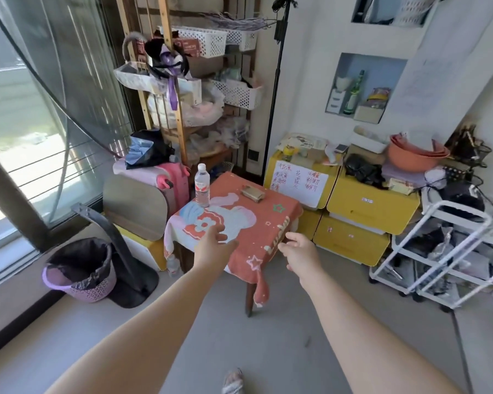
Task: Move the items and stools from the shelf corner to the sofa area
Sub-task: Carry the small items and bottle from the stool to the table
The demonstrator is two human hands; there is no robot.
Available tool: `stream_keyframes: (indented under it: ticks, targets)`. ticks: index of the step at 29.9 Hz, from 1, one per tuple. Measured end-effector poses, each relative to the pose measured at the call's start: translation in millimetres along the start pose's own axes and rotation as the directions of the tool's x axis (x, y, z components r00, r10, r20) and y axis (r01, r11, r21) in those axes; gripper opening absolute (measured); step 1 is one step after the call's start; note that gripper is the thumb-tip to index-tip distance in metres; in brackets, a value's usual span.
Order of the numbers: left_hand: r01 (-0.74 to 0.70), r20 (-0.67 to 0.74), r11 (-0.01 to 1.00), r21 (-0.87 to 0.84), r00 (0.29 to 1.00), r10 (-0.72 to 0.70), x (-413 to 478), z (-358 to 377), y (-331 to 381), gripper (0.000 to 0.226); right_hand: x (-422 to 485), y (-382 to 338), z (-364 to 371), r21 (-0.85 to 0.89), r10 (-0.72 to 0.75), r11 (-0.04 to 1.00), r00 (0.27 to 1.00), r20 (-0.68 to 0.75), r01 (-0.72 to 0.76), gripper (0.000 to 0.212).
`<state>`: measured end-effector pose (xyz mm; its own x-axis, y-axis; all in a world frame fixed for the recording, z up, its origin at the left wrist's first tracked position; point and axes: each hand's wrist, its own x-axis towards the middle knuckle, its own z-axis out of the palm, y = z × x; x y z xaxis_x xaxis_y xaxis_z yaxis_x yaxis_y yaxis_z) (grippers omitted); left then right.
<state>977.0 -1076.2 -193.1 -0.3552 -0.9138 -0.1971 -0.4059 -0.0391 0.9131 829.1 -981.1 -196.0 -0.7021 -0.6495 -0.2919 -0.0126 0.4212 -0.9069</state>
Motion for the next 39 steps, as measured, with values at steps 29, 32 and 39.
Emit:
stream_keyframes:
  ticks: [29,32,39]
  targets:
    - [0.226,-0.199,0.974,-0.021,0.954,-0.226,385.7,255.7,158.4,0.025,498.0,-100.8,-114.2,-0.232,0.051,0.973,0.971,0.235,0.005,0.039]
    - [0.247,-0.242,0.967,-0.056,0.937,-0.253,401.6,274.4,166.8,0.028,537.8,-107.5,-117.4,-0.261,0.051,0.965,0.958,0.282,0.026,0.041]
    - [0.366,-0.329,0.923,-0.118,0.863,-0.384,433.0,272.4,144.1,0.042,583.6,-99.2,-83.2,-0.299,0.115,0.954,0.882,0.458,0.031,0.042]
